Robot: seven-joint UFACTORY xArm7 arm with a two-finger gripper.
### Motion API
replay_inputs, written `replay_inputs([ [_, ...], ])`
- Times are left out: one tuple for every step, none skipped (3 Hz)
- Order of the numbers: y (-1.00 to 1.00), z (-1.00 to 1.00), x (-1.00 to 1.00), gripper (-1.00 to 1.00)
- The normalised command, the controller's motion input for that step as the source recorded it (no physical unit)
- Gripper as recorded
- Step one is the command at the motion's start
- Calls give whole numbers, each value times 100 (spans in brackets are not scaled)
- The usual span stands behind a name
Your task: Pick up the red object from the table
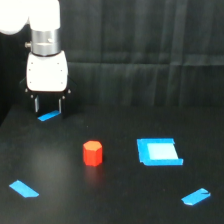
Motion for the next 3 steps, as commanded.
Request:
replay_inputs([
  [-31, -20, 59, 100],
  [-44, -20, 56, 100],
  [-59, -17, 88, 100],
])
